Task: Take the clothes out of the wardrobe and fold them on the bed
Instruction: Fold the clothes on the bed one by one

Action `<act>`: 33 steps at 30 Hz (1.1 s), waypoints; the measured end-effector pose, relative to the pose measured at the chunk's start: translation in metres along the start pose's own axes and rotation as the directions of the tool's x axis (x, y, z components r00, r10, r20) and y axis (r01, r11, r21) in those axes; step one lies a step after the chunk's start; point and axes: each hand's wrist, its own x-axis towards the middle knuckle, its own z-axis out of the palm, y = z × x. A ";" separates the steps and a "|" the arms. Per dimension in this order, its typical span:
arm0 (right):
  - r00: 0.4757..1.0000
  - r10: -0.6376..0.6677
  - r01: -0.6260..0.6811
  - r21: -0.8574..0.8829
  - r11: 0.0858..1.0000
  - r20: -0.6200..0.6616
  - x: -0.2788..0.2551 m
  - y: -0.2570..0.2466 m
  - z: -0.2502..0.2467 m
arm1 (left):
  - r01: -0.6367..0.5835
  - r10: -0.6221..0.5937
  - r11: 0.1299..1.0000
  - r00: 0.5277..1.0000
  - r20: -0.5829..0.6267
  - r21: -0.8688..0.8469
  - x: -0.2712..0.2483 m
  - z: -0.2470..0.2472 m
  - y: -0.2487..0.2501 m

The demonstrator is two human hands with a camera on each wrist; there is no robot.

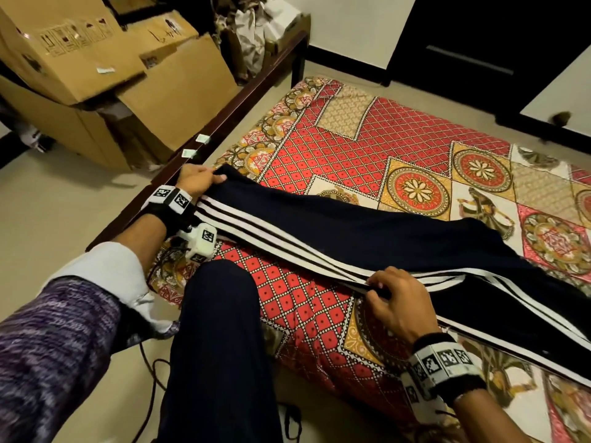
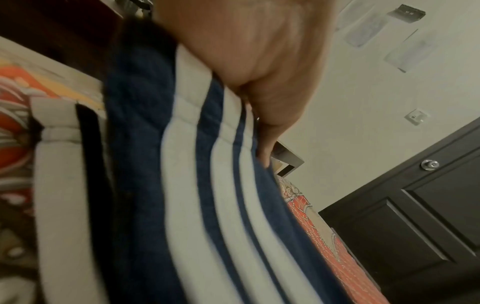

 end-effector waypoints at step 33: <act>0.992 0.125 -0.126 0.021 0.992 0.015 -0.016 0.009 -0.007 | -0.400 0.445 0.444 0.875 0.190 0.802 -0.038 -0.024 -0.033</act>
